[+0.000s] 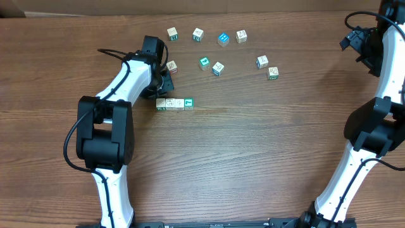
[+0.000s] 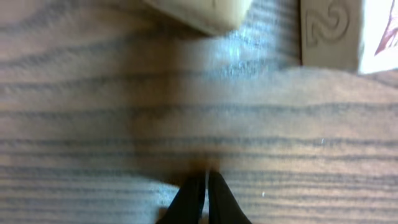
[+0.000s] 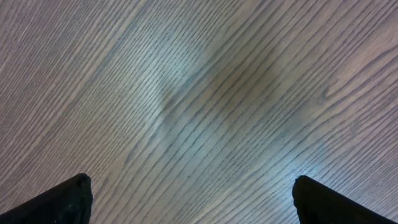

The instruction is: Form a horizontal line

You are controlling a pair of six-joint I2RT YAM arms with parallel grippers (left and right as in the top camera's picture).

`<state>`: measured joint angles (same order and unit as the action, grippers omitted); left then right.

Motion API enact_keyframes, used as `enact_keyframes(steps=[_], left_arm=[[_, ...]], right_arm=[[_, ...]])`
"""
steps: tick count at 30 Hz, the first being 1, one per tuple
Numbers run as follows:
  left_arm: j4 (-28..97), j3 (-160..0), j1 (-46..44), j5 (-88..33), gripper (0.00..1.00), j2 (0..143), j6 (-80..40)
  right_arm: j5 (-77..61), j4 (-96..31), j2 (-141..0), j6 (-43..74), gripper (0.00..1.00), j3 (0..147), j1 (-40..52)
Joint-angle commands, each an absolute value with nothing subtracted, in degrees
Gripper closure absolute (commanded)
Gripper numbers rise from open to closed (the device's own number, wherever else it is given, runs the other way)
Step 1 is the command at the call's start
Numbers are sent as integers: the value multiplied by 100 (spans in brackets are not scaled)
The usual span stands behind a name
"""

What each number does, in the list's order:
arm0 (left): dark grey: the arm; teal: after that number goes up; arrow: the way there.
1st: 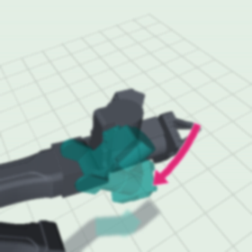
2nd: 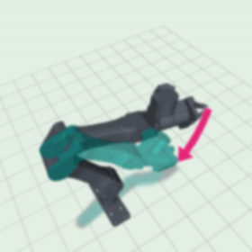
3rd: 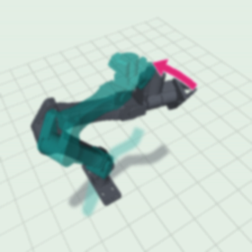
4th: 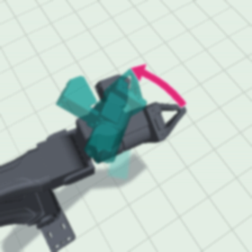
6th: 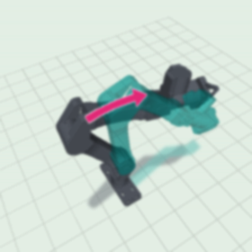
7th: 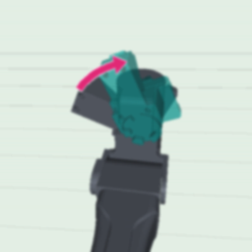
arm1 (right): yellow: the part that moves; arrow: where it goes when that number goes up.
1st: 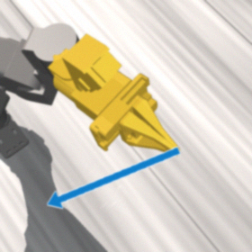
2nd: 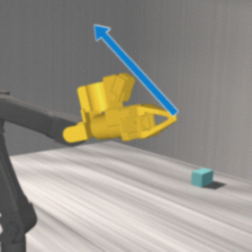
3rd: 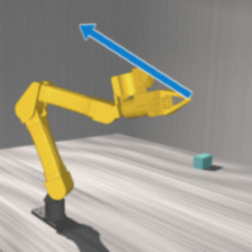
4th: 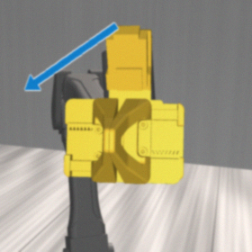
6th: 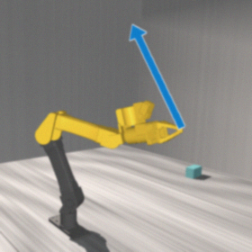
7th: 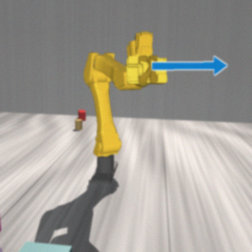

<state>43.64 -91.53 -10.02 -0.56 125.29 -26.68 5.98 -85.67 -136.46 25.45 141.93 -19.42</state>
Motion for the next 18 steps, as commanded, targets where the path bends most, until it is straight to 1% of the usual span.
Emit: enact_keyframes(steps=[1, 6, 12, 15, 18], left_arm=[[4278, -9011, -871, 217, 96, 12711, -2727], [4359, -9011, -626, 231, 96, 12711, -2724], [5024, -9011, -517, 231, 94, 12711, -2502], [5280, -9011, -517, 228, 96, 12711, -2307], [5347, -9011, -528, 165, 96, 12711, -2143]], right_arm=[[609, -8558, -13550, 2521, 0, 14175, -1962], [609, -8558, -13550, 2521, 0, 14173, -1962], [609, -8558, -13550, 2521, 0, 14173, -1962], [609, -8558, -13550, 2521, 0, 14173, -1962], [611, -8558, -13550, 2521, 0, 14173, -1962]])
